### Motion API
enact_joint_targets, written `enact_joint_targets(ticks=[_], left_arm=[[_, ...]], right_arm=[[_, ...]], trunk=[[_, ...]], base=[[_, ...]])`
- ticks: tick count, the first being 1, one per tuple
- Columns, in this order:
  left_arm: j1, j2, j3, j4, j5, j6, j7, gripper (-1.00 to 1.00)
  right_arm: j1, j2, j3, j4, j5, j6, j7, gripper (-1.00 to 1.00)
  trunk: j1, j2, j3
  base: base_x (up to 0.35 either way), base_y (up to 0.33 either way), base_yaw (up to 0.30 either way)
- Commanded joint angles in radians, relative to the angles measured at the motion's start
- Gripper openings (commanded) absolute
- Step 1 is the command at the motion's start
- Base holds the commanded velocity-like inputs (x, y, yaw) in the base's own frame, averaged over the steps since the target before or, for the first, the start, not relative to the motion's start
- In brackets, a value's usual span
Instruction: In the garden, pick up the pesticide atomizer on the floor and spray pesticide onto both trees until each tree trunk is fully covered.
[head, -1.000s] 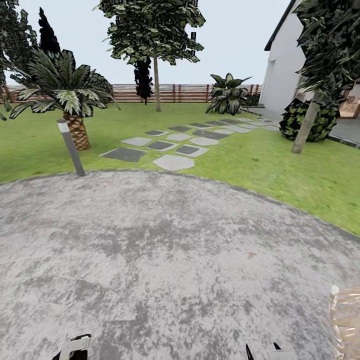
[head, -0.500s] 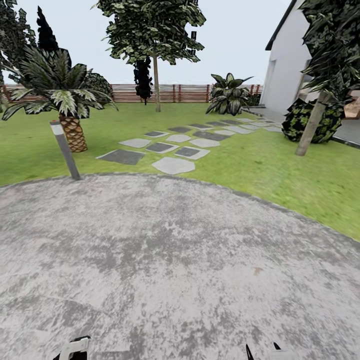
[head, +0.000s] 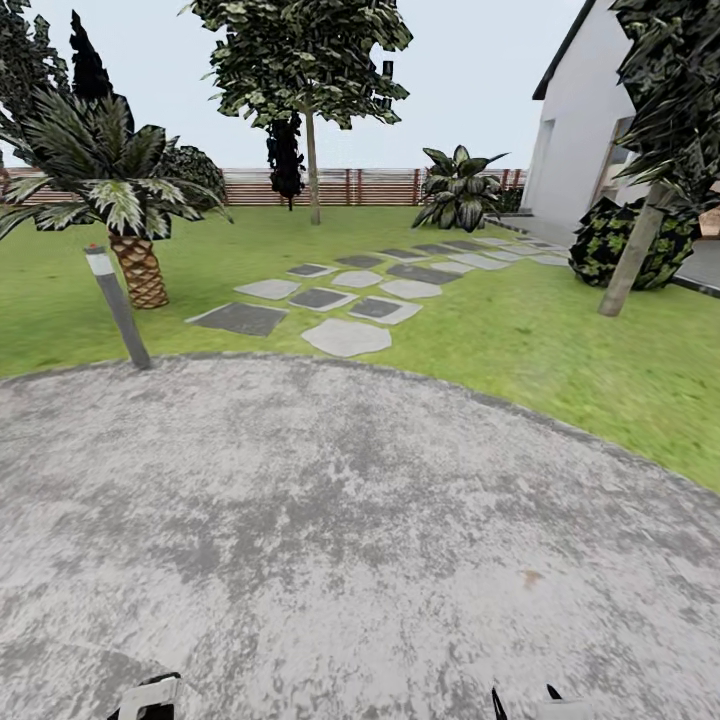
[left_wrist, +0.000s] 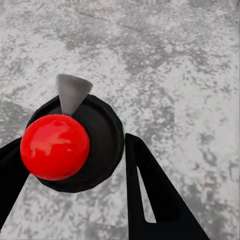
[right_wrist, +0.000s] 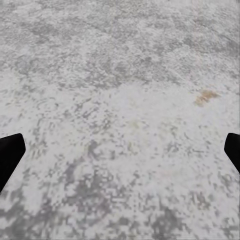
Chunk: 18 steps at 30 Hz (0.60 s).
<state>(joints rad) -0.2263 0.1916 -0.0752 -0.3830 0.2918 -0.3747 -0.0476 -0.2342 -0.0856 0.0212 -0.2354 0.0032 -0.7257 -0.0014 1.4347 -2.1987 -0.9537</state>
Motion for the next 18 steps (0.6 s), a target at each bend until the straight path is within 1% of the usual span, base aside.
enact_joint_targets(ticks=[1, 13, 14, 17, 18], left_arm=[[-0.001, 0.001, -0.008, 0.001, 0.01, -0.004, -0.001, -1.0], [-0.001, 0.001, -0.008, 0.002, 0.01, -0.006, -0.002, -1.0], [-0.001, 0.001, -0.008, 0.002, 0.01, -0.006, -0.002, -1.0], [-0.001, 0.001, -0.008, 0.001, 0.01, -0.006, -0.001, -1.0], [-0.001, 0.001, -0.008, 0.002, 0.01, -0.006, -0.001, -1.0]], right_arm=[[-0.001, 0.0, 0.002, 0.001, 0.0, -0.003, 0.0, 1.0], [-0.001, -0.004, 0.0, 0.002, -0.003, -0.007, -0.004, 1.0], [-0.001, -0.005, -0.001, 0.002, -0.004, -0.013, -0.004, 1.0], [0.0, -0.008, -0.001, 0.017, -0.006, -0.081, -0.005, 1.0], [0.0, -0.008, -0.001, 0.024, -0.006, -0.09, -0.005, 1.0]], trunk=[[0.0, 0.0, -0.001], [0.0, 0.0, -0.001], [0.0, 0.0, -0.001], [0.0, 0.0, -0.001], [0.0, 0.0, -0.001]], base=[[0.34, 0.0, 0.0], [0.34, 0.0, 0.0], [0.34, 0.0, 0.0], [0.34, 0.0, 0.0], [0.34, 0.0, 0.0]])
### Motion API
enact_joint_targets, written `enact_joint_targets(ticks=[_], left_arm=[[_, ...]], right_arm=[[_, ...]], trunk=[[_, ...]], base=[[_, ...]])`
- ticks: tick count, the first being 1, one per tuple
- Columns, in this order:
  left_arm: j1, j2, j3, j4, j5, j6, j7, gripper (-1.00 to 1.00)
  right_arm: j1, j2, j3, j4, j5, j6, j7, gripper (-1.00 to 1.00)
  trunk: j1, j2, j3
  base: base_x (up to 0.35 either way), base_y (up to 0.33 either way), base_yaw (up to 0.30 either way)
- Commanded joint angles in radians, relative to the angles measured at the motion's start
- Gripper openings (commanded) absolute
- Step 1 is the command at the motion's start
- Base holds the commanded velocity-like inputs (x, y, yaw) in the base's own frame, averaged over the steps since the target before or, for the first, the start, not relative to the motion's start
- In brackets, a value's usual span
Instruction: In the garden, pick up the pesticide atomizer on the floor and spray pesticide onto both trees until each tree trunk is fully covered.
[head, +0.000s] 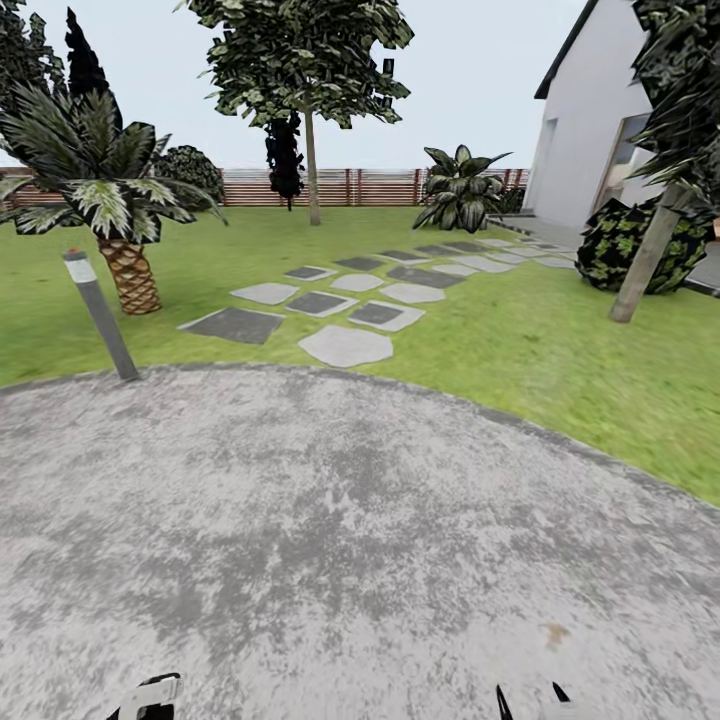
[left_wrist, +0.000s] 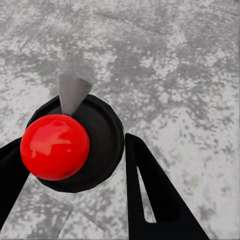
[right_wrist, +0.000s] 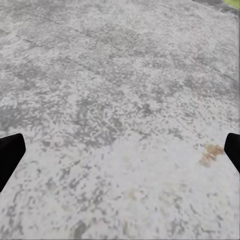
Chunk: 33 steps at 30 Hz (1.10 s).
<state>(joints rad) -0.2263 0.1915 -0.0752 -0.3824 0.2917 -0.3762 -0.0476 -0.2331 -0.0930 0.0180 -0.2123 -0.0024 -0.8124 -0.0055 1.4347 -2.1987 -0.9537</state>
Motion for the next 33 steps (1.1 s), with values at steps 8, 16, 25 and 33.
enact_joint_targets(ticks=[8, 16, 25, 33], left_arm=[[-0.001, 0.001, -0.008, 0.001, 0.01, -0.004, -0.002, -1.0], [-0.001, 0.001, -0.008, 0.0, 0.01, -0.004, -0.002, -1.0], [-0.001, 0.002, -0.008, 0.0, 0.01, -0.004, -0.003, -1.0], [-0.001, -0.005, -0.008, 0.0, 0.007, -0.005, -0.003, -1.0]], right_arm=[[0.0, 0.004, 0.003, 0.067, 0.004, -0.035, 0.005, 1.0], [-0.001, 0.023, 0.005, 0.113, 0.002, -0.032, 0.003, 1.0], [-0.001, 0.025, 0.004, 0.164, 0.003, -0.031, 0.007, 1.0], [0.0, 0.025, 0.004, 0.166, 0.004, -0.031, 0.007, 1.0]], trunk=[[0.0, 0.0, -0.001], [0.0, 0.0, -0.001], [0.0, 0.0, -0.001], [0.0, 0.0, -0.001]], base=[[0.34, 0.0, 0.0], [0.34, 0.0, 0.0], [0.34, 0.0, 0.0], [0.34, 0.0, 0.0]])
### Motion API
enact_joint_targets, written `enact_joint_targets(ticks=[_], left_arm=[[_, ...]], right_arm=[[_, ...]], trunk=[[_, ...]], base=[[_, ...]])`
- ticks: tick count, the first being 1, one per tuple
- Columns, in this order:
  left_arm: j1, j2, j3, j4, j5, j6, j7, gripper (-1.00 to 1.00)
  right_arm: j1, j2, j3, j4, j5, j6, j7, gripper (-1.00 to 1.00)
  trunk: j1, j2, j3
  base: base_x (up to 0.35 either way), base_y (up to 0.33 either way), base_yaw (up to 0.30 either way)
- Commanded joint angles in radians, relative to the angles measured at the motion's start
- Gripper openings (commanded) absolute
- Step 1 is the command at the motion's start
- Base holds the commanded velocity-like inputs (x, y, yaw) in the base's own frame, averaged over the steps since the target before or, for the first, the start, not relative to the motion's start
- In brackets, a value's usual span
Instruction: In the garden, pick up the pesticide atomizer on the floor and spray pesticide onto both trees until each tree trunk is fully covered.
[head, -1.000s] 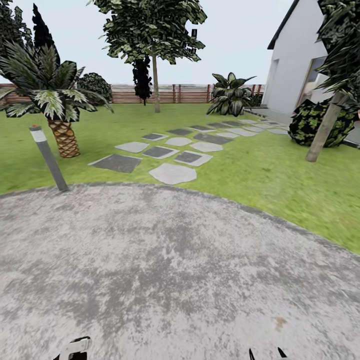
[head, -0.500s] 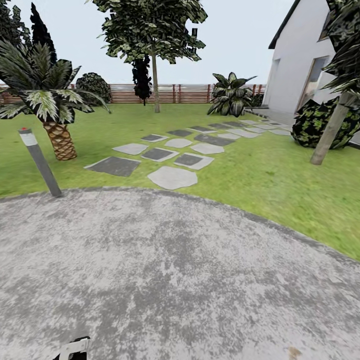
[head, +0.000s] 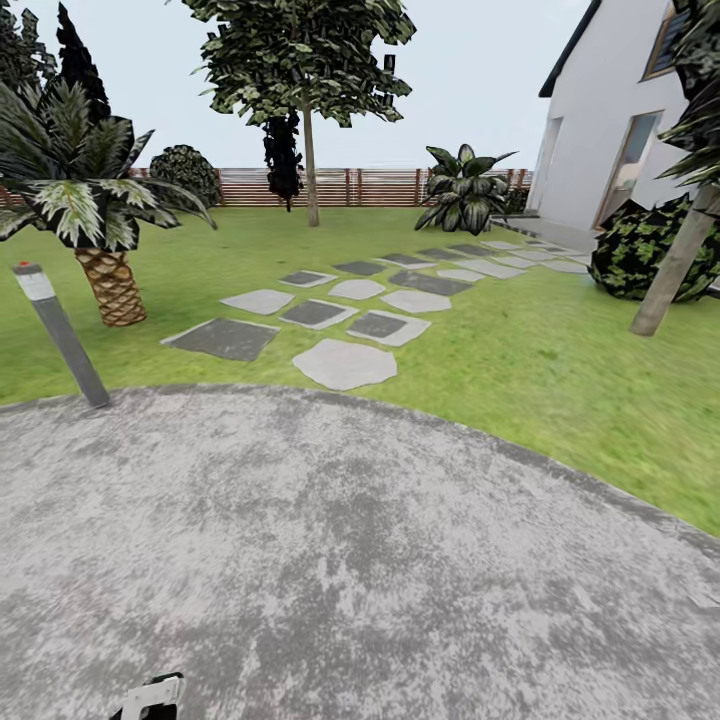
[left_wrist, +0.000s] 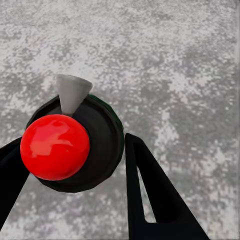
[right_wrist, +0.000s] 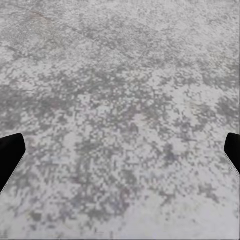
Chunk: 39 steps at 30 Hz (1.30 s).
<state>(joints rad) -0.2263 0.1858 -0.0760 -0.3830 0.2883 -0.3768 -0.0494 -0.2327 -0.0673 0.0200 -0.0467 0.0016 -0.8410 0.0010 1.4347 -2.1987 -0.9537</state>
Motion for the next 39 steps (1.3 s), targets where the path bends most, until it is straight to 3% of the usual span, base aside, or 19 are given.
enact_joint_targets(ticks=[1, 17, 24, 39], left_arm=[[-0.001, -0.001, -0.008, 0.001, 0.011, -0.005, -0.002, -1.0], [-0.001, -0.005, -0.009, 0.002, 0.009, -0.005, -0.002, -1.0], [-0.001, -0.019, -0.011, 0.002, -0.001, -0.005, -0.003, -1.0], [-0.001, -0.017, -0.008, 0.001, 0.008, -0.005, -0.002, -1.0]], right_arm=[[-0.001, 0.0, 0.002, 0.001, 0.0, -0.003, 0.0, 1.0], [-0.001, 0.0, 0.002, 0.001, 0.0, -0.003, 0.0, 1.0], [-0.001, 0.0, 0.002, 0.001, 0.0, -0.003, -0.001, 1.0], [-0.001, 0.0, 0.002, 0.001, 0.0, -0.003, 0.0, 1.0]], trunk=[[0.0, 0.0, -0.001], [0.0, 0.0, -0.001], [0.0, 0.0, -0.001], [0.0, 0.0, -0.001]], base=[[0.34, 0.0, 0.0], [0.34, 0.0, 0.0], [0.34, 0.0, 0.0], [0.34, 0.0, 0.0]])
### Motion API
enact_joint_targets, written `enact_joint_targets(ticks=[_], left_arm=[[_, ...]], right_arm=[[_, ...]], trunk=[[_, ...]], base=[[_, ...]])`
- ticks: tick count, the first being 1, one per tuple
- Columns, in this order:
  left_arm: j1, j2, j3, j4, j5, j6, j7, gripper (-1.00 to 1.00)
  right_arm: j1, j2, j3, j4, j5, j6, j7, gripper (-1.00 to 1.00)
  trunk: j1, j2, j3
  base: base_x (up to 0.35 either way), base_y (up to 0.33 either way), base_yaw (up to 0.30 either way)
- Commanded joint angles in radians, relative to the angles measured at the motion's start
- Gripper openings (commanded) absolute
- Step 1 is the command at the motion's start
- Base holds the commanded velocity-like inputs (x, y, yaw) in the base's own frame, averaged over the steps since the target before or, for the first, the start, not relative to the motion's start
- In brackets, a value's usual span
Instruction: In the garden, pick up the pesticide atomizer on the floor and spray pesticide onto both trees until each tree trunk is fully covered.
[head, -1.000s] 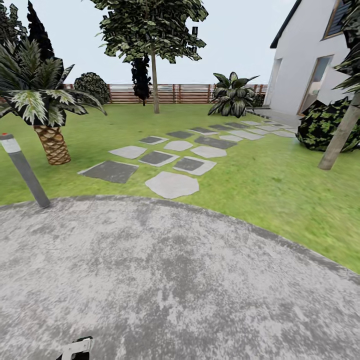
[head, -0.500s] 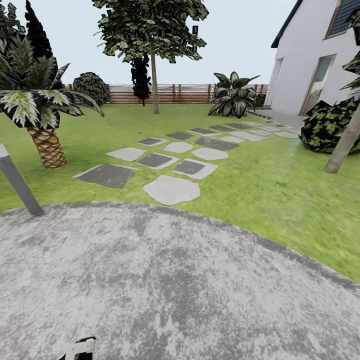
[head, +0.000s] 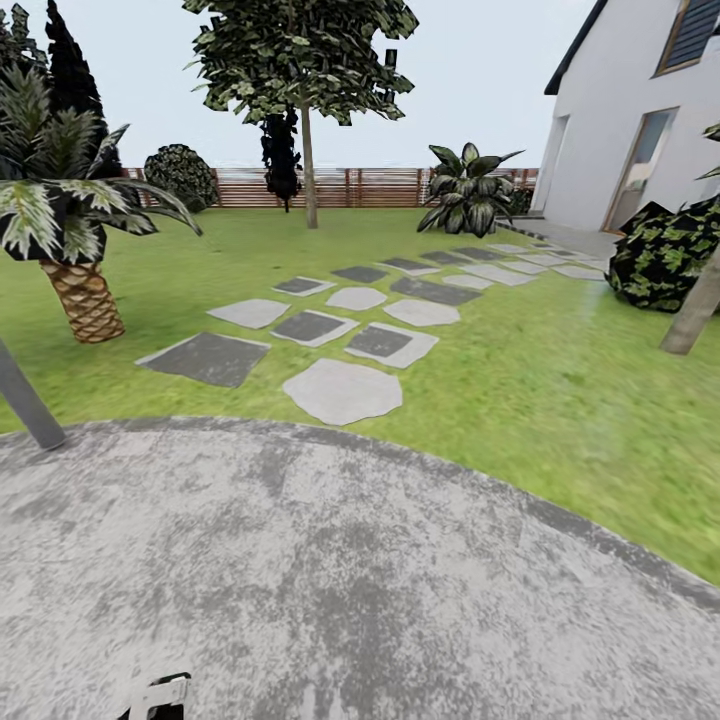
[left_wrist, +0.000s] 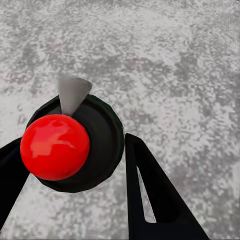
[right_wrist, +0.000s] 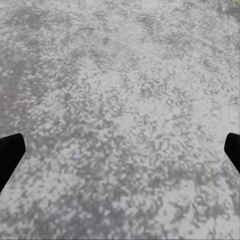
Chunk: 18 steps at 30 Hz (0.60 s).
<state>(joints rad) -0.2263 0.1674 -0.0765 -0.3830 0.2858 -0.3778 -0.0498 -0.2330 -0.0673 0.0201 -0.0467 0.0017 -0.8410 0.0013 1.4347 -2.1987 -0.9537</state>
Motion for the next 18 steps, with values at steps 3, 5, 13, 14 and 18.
enact_joint_targets(ticks=[3, 5, 13, 14, 18], left_arm=[[-0.001, 0.004, -0.008, 0.001, 0.01, -0.004, -0.001, -1.0], [-0.001, 0.008, -0.007, 0.001, 0.01, -0.004, -0.001, -1.0], [-0.001, 0.011, 0.012, 0.001, 0.01, -0.006, 0.0, -1.0], [-0.001, 0.011, 0.013, 0.001, 0.011, -0.006, 0.0, -1.0], [-0.001, 0.01, 0.014, 0.0, 0.008, -0.006, -0.001, -1.0]], right_arm=[[0.0, 0.0, 0.002, 0.001, 0.0, -0.003, 0.0, 1.0], [0.0, 0.0, 0.002, 0.001, 0.0, -0.003, 0.0, 1.0], [0.0, 0.0, 0.002, 0.001, 0.0, -0.003, -0.001, 1.0], [0.0, 0.0, 0.002, 0.001, 0.0, -0.003, 0.0, 1.0], [0.0, 0.0, 0.002, 0.001, 0.0, -0.003, -0.001, 1.0]], trunk=[[0.0, 0.0, -0.001], [0.0, 0.0, -0.001], [0.0, 0.0, -0.001], [0.0, 0.0, -0.001], [0.0, 0.0, -0.001]], base=[[0.34, 0.0, 0.0], [0.34, 0.0, 0.0], [0.34, 0.0, 0.0], [0.34, 0.0, 0.0], [0.34, 0.0, 0.0]])
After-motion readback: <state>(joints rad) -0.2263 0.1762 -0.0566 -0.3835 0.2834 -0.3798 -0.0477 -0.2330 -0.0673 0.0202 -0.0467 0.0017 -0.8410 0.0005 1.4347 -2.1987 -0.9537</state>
